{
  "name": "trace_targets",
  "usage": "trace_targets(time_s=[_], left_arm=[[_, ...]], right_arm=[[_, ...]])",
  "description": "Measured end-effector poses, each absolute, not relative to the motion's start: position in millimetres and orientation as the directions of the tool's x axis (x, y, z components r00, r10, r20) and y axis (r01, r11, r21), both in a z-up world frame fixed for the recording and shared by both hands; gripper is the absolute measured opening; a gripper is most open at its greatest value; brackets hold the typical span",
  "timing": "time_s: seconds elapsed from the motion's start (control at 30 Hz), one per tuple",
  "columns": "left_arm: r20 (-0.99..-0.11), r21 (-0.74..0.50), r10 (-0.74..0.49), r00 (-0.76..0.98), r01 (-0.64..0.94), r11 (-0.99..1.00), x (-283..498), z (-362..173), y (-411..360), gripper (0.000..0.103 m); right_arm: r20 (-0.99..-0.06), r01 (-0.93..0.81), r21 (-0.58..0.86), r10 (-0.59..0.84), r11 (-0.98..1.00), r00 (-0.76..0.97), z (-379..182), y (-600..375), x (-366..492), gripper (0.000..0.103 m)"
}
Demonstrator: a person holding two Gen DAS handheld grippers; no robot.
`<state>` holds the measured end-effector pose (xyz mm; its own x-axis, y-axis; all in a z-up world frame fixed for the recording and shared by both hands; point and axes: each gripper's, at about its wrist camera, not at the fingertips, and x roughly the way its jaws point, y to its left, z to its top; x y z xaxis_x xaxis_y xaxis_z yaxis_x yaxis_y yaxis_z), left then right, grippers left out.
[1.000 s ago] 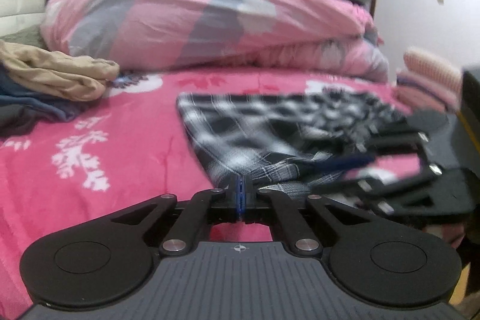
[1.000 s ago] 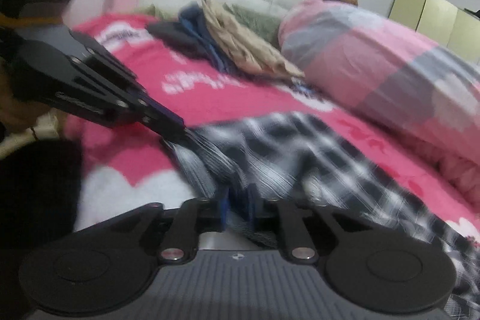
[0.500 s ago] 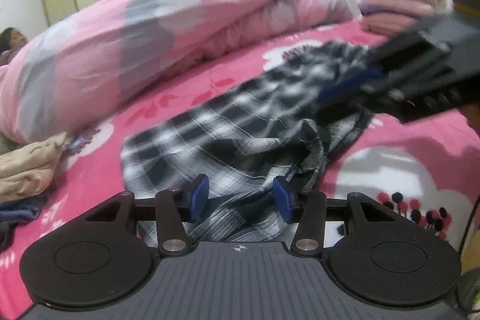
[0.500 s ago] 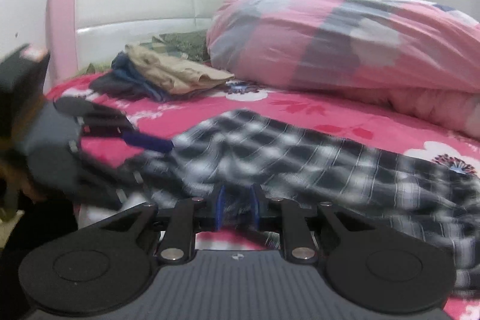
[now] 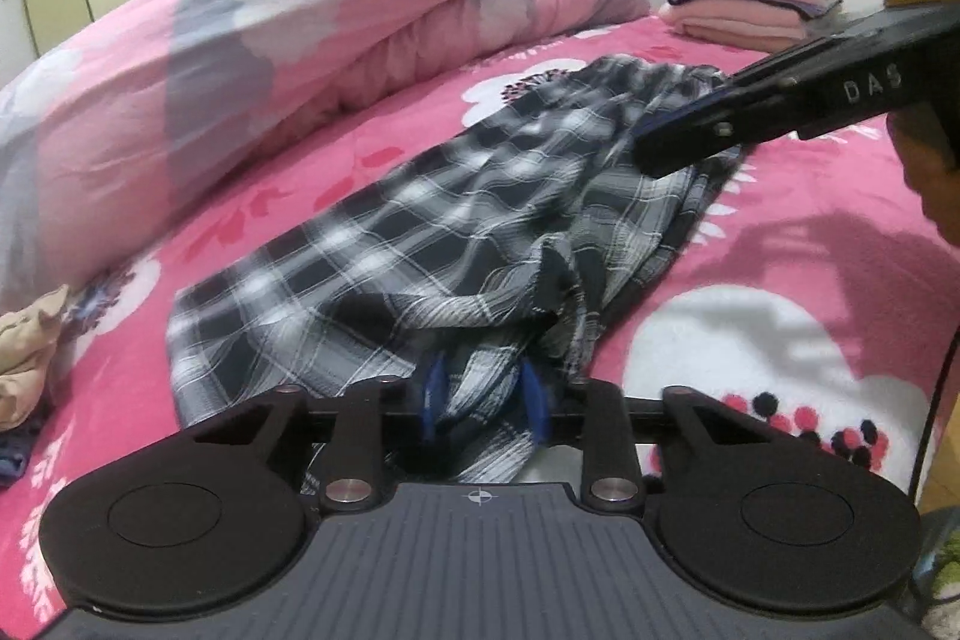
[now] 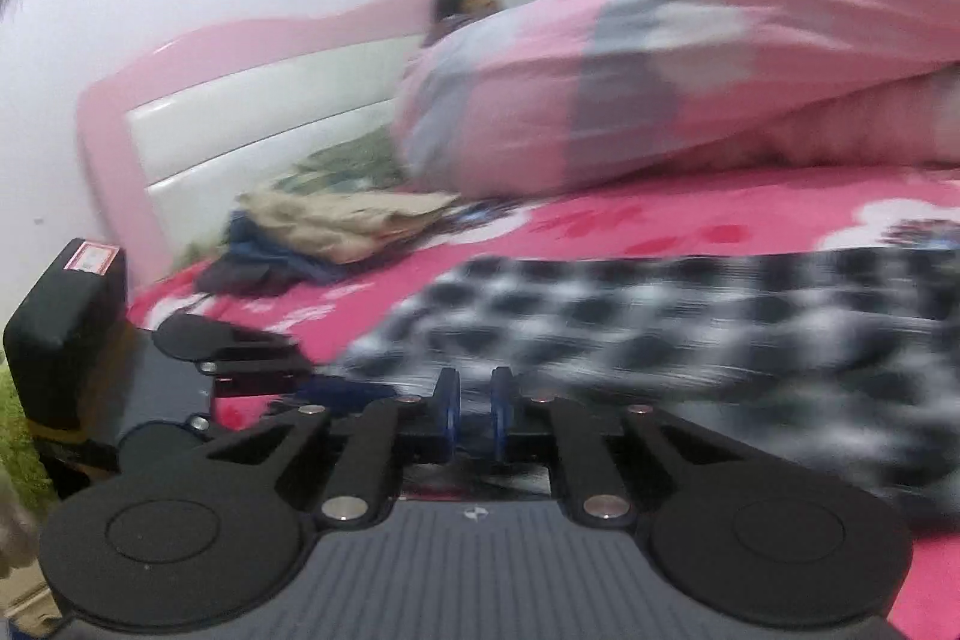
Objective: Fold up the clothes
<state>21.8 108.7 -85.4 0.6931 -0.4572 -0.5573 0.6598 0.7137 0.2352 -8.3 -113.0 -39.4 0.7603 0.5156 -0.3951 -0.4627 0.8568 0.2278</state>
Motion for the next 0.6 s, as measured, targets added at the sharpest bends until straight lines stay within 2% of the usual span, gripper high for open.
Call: trace_targets(time_s=[0.17,0.27,0.37,0.53,0.6], left_arm=[[-0.534,0.233,-0.449,0.716,0.635,0.736,22,-79,111,0.004],[-0.517,0.213,-0.456,0.725,0.624,0.752,20,-74,115,0.002],[-0.501,0.21,-0.458,0.734,0.617,0.758,17,-70,117,0.001],[-0.5,0.217,-0.451,0.74,0.611,0.762,17,-67,117,0.001],[-0.504,0.225,-0.444,0.741,0.608,0.761,18,-68,116,0.001]], right_arm=[[-0.45,-0.434,0.026,0.398,0.901,0.799,-41,-129,-14,0.016],[-0.451,-0.462,-0.054,0.391,0.885,0.802,-44,-126,-14,0.026],[-0.452,-0.517,-0.115,0.419,0.848,0.788,-50,-112,-17,0.031],[-0.406,-0.541,-0.165,0.443,0.825,0.8,-50,-91,-12,0.031],[-0.391,-0.563,-0.123,0.482,0.817,0.784,-45,-89,-4,0.032]])
